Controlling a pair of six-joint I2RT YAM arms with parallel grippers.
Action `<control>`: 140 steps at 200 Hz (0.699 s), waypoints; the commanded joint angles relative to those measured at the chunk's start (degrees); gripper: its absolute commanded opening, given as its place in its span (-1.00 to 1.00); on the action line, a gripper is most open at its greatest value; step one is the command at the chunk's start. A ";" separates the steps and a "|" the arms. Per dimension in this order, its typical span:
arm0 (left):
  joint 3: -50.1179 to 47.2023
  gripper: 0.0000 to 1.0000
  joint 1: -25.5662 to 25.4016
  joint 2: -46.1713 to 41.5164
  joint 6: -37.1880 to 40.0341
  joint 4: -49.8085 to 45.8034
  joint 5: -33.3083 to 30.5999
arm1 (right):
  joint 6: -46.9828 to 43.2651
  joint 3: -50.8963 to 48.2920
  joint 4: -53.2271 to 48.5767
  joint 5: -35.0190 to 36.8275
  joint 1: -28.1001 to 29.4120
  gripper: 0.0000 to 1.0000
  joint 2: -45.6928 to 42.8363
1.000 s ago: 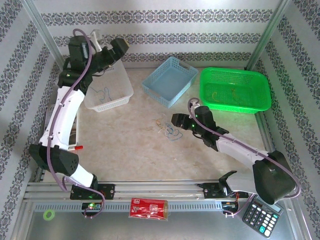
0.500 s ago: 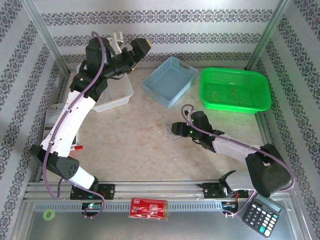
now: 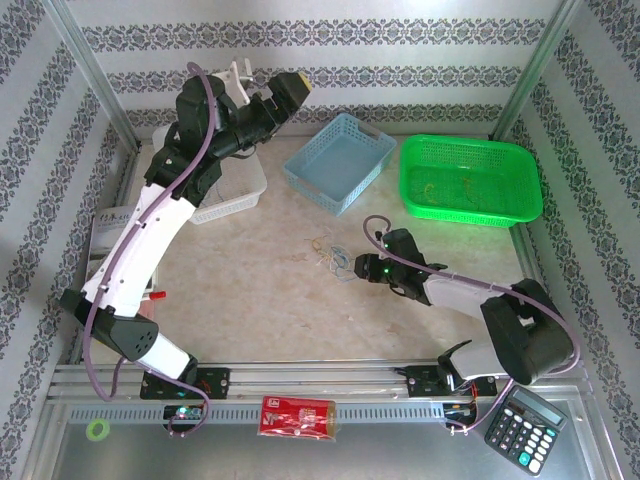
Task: Untangle the cables
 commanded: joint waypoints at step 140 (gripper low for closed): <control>-18.10 1.00 3.34 -5.88 0.42 11.69 -2.55 | 2.95 3.24 4.04 -1.65 0.14 -0.84 8.44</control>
